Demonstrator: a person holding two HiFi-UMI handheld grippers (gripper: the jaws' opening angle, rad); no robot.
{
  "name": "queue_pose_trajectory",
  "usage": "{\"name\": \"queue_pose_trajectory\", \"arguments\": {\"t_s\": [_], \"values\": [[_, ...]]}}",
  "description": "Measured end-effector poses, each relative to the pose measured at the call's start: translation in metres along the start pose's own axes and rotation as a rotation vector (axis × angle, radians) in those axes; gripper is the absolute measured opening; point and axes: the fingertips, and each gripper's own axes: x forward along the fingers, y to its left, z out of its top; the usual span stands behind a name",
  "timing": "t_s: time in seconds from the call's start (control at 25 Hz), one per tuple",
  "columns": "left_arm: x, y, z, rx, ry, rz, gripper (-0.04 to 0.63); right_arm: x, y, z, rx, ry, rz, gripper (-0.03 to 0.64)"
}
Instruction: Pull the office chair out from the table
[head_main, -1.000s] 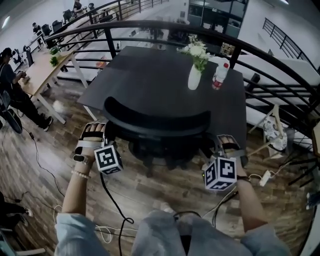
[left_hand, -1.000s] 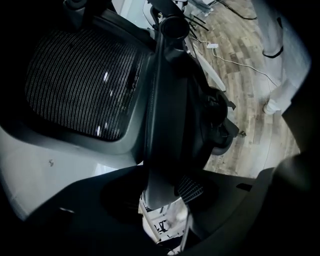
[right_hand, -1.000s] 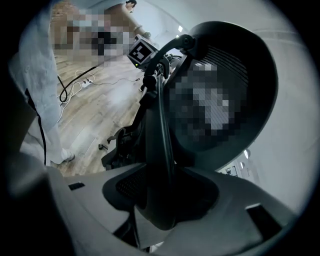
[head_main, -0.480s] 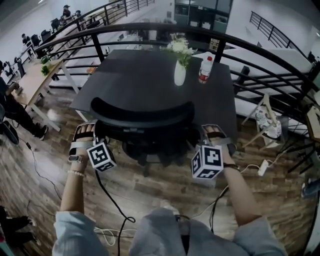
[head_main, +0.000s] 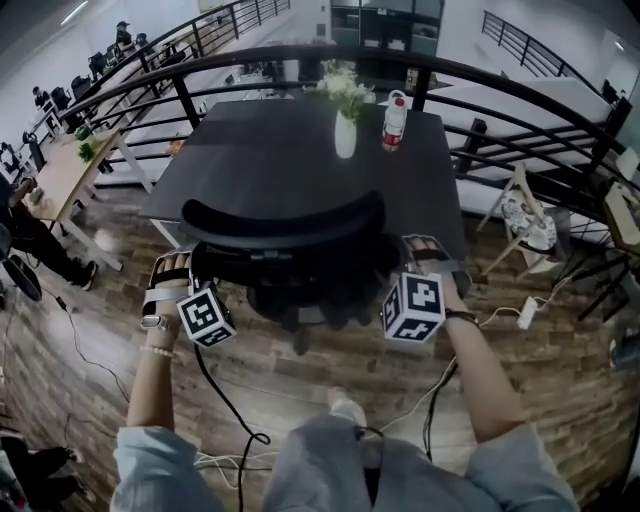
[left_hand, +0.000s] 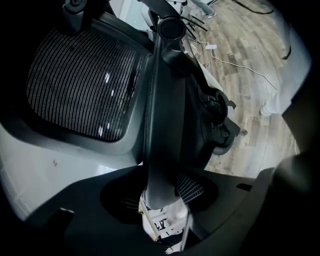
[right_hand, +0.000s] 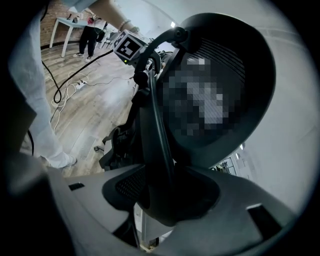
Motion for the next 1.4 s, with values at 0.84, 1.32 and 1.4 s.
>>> {"name": "queue_pose_trajectory", "arguments": {"t_s": [0.84, 1.32, 1.4], "values": [[-0.124, -0.061, -0.030, 0.026, -0.020, 0.039, 0.199, -0.131, 0.117, 0.033, 0.042, 0.025, -0.049, 0.192], [-0.202, -0.100, -0.048, 0.044, -0.013, 0.033, 0.199, -0.210, 0.189, 0.055, 0.034, 0.007, -0.068, 0.190], [-0.216, -0.108, -0.050, 0.049, -0.013, 0.032, 0.199, -0.222, 0.201, 0.057, 0.021, 0.001, -0.072, 0.190]]}}
